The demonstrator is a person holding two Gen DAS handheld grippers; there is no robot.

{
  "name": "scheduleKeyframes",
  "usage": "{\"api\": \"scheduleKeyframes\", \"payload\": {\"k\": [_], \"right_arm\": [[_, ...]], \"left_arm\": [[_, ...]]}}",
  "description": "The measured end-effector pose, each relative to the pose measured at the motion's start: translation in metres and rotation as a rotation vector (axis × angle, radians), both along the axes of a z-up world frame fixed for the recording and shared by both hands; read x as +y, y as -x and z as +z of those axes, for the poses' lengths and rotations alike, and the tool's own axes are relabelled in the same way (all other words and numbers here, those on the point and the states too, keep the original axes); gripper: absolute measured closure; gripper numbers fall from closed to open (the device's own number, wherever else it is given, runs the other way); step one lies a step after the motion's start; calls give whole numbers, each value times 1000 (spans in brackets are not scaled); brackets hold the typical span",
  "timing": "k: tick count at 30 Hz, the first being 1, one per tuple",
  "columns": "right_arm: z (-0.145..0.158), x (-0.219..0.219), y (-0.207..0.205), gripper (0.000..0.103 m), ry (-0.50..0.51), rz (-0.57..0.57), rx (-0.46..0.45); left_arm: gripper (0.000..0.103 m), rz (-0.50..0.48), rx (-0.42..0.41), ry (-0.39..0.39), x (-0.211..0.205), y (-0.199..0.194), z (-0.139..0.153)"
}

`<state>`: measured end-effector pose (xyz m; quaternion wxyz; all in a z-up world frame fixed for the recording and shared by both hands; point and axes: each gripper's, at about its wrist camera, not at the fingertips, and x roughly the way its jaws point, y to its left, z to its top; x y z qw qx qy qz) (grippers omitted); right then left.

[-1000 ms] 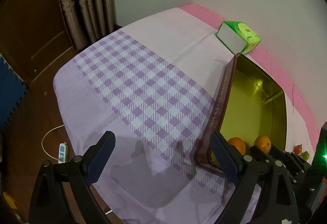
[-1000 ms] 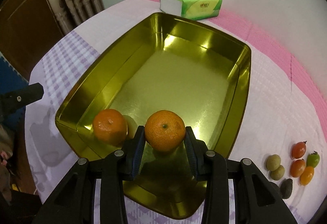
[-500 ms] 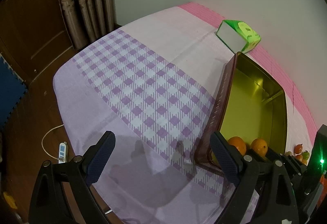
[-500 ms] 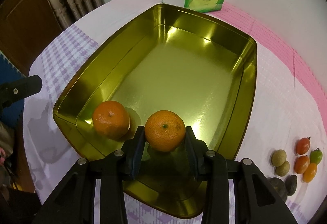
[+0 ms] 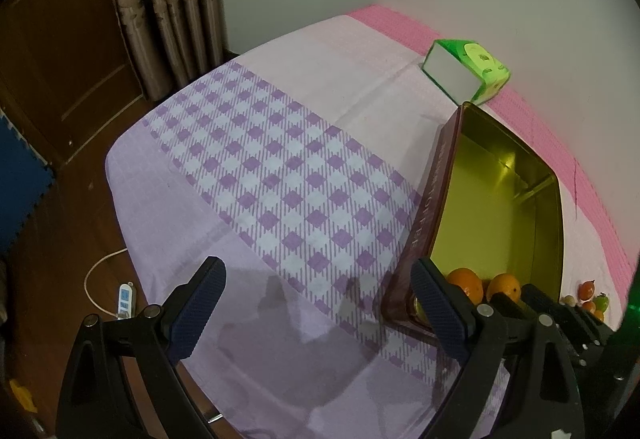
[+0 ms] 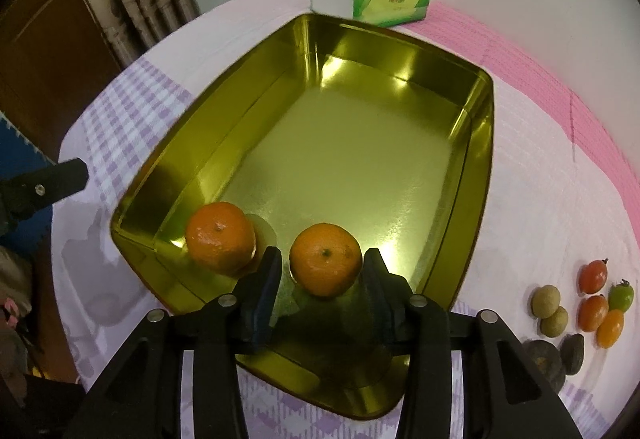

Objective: Organize fruits
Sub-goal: 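Carry the mandarin into the tin tray and open the right gripper, then move the left gripper to the dark avocado and close on it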

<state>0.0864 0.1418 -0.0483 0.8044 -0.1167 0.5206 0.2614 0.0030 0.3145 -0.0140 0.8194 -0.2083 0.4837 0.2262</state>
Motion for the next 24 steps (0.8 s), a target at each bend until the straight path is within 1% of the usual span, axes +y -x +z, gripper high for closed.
{"api": "scheduleKeyframes", "payload": {"k": [2,4,7,9,12,13,15,17,19,21,22,24], "right_arm": [[8,-3,4,52,-22,0,-15],[17,-8,8,44,-42,-1,-29],[34,-23,16,43,-84,-11,-64],[46,-38,22,41,-107,-28,-101],[59,-71,27,30,-119,-87,-154],[62,-88,28,30,-119,-122,-173],[64,-115,27,29,-110,-182,-184],[60,-155,24,28,-108,-283,-178],[55,-185,22,26,-86,-357,-180],[47,-219,20,25,-65,-435,-169],[41,-238,20,23,-48,-472,-167],[33,-263,20,20,-8,-513,-166]], "left_arm": [[11,-5,0,-5,-1,0,1],[11,-10,-2,-11,-3,-1,2],[11,-18,-6,-18,-4,-2,3],[11,-26,-12,-26,-7,-2,5],[11,-59,-27,-42,-14,-3,8],[11,-72,-31,-49,-17,-3,10],[11,-119,-53,-71,-28,-3,14],[11,-173,-69,-109,-42,-4,19],[11,-239,-88,-144,-58,-5,25],[11,-314,-106,-157,-74,-6,29],[11,-341,-111,-158,-81,-7,30],[11,-404,-117,-169,-98,-8,31]]}}
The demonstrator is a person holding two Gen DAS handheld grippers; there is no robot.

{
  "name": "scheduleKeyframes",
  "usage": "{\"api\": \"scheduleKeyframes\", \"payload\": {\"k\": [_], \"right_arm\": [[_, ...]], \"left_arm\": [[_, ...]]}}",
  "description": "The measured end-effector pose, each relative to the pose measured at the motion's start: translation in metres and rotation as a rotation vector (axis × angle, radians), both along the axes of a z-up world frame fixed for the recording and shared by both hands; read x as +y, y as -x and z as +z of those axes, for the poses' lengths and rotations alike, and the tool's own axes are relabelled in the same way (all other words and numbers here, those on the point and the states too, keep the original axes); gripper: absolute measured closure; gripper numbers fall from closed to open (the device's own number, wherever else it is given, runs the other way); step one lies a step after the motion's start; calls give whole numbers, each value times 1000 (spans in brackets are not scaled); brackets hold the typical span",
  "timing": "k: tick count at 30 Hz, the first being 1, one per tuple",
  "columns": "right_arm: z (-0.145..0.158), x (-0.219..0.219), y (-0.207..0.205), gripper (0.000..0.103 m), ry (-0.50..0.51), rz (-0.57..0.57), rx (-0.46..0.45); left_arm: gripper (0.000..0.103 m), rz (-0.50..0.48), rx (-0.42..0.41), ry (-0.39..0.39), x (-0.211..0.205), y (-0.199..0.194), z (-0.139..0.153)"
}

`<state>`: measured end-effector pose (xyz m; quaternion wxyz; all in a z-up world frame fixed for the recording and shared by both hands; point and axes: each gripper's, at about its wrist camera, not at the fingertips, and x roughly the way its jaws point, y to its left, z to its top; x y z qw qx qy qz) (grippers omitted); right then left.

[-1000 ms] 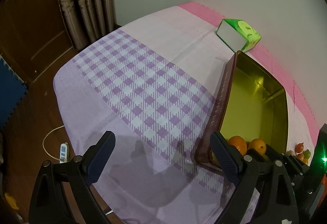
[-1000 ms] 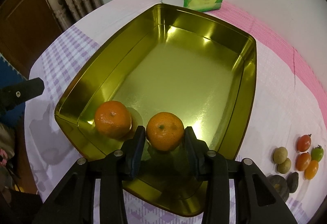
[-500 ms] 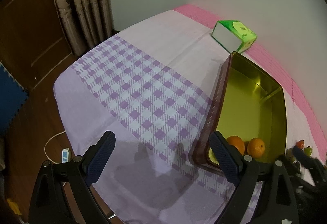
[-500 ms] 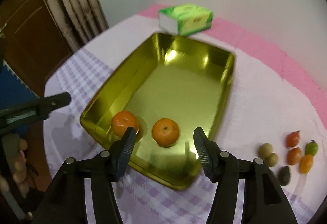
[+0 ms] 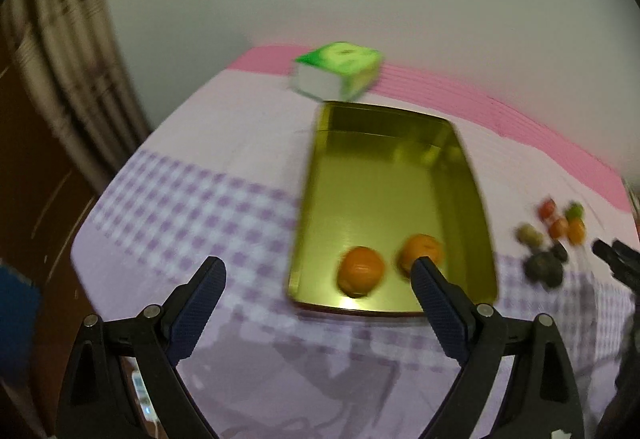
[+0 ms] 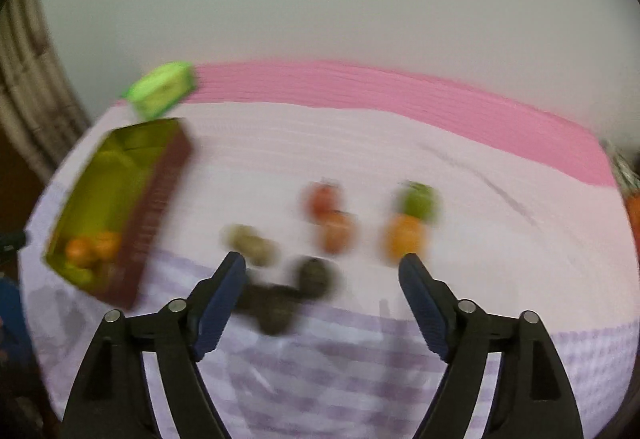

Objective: Organize fruits
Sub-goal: 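Move the left gripper to the dark avocado and close on it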

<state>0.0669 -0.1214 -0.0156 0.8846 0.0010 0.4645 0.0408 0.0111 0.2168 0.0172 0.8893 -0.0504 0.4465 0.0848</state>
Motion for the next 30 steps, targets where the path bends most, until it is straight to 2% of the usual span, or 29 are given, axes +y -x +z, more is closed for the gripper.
{"api": "scheduleKeyframes", "payload": {"k": [4,8,11,16,20,23,25,27,30], "right_arm": [[-24,-46,-5,14,44,-71,28],[-47,-86,-11,11,16,-155,53],[-57,-107,-14,11,13,-192,49],[-72,-120,-26,5,25,-165,51],[-81,-126,-28,4,27,-138,46],[-84,-131,-27,0,17,-137,36],[-84,-133,-26,0,19,-117,21],[-85,-134,-25,0,19,-96,5],[-84,-132,-23,0,20,-93,0]], "left_arm": [[11,-124,2,-58,-42,-6,1],[11,-209,11,-2,-80,-19,-1],[11,-273,21,6,-113,-29,-6],[11,-345,50,19,-153,-44,-18],[17,-392,60,6,-176,-50,-27],[22,-438,82,29,-190,-56,-36],[27,-462,97,35,-197,-61,-43],[38,-482,123,48,-203,-64,-52],[42,-506,149,52,-210,-69,-62]]}}
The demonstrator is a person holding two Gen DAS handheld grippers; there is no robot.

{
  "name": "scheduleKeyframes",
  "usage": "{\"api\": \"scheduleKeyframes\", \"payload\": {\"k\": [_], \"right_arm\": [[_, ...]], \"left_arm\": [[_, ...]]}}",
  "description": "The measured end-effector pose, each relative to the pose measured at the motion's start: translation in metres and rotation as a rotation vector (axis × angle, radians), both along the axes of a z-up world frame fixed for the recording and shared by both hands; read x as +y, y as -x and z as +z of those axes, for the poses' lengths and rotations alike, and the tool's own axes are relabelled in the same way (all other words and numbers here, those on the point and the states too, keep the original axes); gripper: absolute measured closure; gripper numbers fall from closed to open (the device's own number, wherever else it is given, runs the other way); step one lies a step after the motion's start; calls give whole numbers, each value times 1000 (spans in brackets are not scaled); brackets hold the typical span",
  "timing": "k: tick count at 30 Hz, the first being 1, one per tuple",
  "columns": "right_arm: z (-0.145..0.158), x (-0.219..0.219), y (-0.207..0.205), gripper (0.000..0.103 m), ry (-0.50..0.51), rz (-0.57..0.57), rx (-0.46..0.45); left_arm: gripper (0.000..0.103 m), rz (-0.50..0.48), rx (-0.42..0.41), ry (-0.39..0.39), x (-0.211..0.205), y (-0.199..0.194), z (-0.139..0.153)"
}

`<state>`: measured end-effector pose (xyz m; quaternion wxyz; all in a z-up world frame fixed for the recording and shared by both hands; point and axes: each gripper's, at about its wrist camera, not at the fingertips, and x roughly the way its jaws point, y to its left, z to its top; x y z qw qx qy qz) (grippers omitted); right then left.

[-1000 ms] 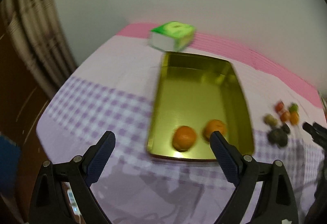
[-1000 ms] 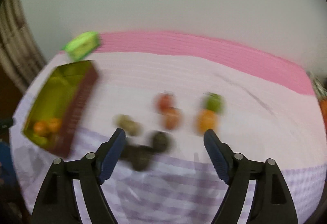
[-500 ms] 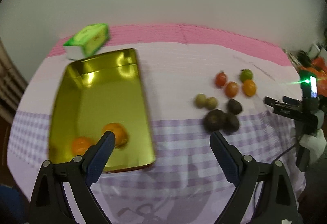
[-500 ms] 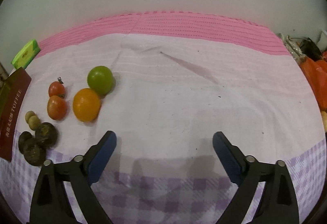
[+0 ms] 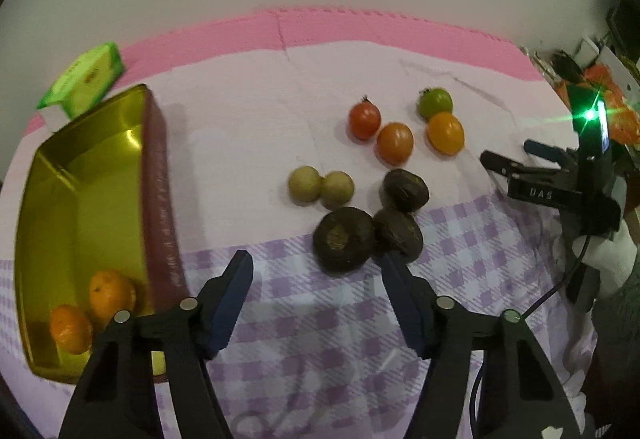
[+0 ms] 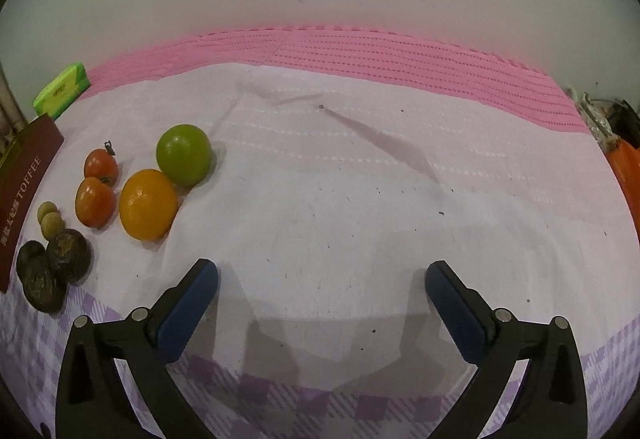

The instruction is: Organize fruits

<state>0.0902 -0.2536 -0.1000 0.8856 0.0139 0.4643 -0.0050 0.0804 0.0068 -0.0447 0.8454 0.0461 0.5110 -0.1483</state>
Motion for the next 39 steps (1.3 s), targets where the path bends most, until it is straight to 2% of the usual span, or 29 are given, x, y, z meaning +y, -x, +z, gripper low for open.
{"api": "scheduleKeyframes", "payload": {"k": [3,7,17,22,39], "right_arm": [[1,0,0,0,0,-1,0],[1,2,-2,0,0,-1,2],[2,1,-2,0,0,-1,2],[2,1,-2,0,0,0,2],[2,2,-3,0,1,1,2]], "left_arm": [[48,-18,20,6,-5,-4,-9],[49,-26,52,16,-8,-10,-19],[57,-28,65,38,-8,-25,-25],[68,-21,65,65,-7,-26,-25],[68,-1,76,73,-2,-13,-24]]}}
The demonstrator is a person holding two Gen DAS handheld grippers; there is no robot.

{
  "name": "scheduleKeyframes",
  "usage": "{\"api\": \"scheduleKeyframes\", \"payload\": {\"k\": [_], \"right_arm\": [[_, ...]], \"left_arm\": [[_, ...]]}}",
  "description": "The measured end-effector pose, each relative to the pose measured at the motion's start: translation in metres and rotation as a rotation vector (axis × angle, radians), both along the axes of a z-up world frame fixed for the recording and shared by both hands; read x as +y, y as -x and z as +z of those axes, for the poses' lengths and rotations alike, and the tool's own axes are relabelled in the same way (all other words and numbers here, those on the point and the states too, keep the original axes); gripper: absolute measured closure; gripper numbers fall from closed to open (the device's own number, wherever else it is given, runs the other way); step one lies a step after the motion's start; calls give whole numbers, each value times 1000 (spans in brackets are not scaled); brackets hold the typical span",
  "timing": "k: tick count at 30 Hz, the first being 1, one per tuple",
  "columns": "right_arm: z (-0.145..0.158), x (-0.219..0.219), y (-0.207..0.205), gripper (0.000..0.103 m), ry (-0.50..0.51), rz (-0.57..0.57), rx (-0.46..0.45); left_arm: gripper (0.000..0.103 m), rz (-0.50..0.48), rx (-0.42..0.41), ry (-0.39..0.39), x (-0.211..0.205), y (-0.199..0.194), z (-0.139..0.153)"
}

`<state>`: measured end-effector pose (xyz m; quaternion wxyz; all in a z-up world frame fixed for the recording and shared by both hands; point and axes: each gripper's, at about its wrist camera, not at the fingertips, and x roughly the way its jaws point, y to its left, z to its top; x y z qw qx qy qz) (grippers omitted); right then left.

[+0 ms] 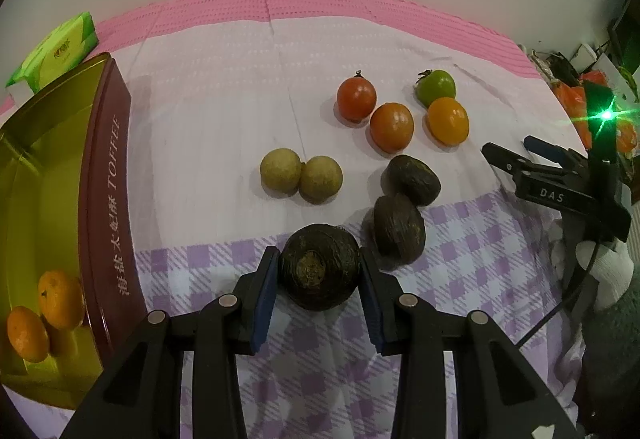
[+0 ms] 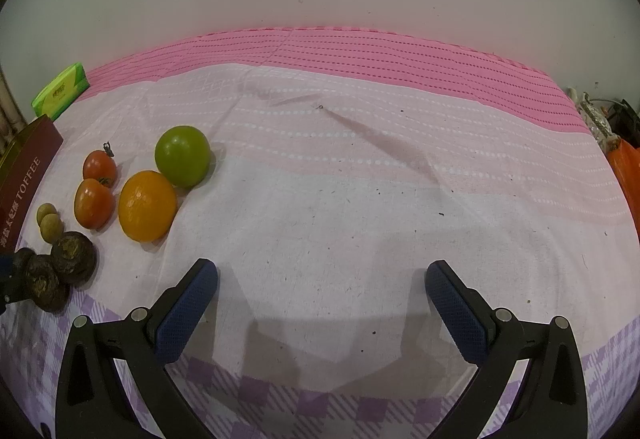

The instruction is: Organize fruits

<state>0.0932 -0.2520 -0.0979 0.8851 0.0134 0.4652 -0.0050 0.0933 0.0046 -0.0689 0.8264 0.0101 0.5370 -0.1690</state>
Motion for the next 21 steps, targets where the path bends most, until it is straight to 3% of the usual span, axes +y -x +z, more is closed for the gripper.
{"api": "scheduleKeyframes", "payload": {"k": [21], "right_arm": [[0,0,0,0,0,1,0]], "left_arm": [[68,73,-22,4,21,19,25]]}}
